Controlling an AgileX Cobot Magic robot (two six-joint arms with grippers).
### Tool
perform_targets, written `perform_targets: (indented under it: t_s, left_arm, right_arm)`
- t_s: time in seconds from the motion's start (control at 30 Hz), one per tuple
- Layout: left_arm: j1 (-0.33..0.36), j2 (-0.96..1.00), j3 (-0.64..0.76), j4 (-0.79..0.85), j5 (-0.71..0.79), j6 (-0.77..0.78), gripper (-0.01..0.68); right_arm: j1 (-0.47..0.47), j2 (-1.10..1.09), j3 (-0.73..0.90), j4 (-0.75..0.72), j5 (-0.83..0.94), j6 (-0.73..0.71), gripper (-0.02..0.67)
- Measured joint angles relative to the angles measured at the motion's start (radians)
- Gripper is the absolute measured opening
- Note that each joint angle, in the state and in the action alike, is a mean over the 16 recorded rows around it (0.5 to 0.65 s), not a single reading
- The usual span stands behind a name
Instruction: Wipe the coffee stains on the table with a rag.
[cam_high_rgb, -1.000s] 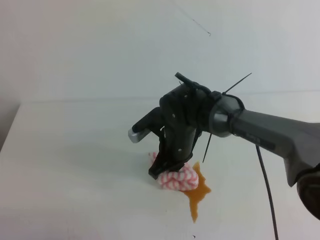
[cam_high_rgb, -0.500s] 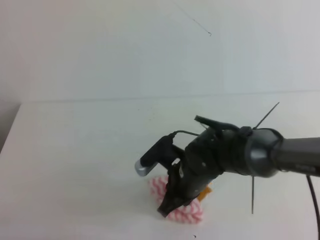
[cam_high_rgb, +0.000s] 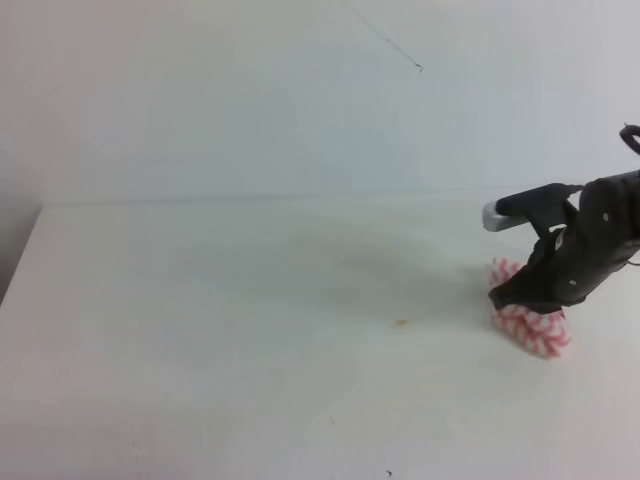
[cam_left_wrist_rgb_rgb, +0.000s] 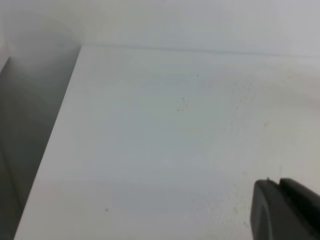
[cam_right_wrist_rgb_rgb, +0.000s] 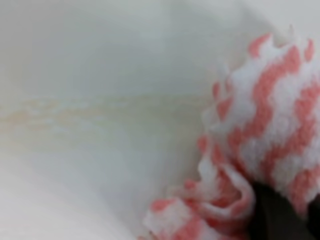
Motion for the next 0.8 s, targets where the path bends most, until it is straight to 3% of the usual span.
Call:
perform_targets:
  t_s: [0.23, 0.53, 0.8]
  left_arm:
    - [0.000, 0.000, 0.000, 0.000, 0.000, 0.000, -0.001]
    - [0.000, 0.000, 0.003, 0.000, -0.001, -0.001, -0.001]
    - [0.000, 0.000, 0.003, 0.000, -0.001, -0.001, -0.001]
  right_arm:
    - [0.013, 0.002, -0.005, 0.108, -0.060, -0.021, 0.026]
    - [0.206, 0.045, -0.090, 0.221, -0.101, -0.056, 0.028]
    - [0.338, 0.100, -0.211, 0.138, -0.009, -0.018, 0.032]
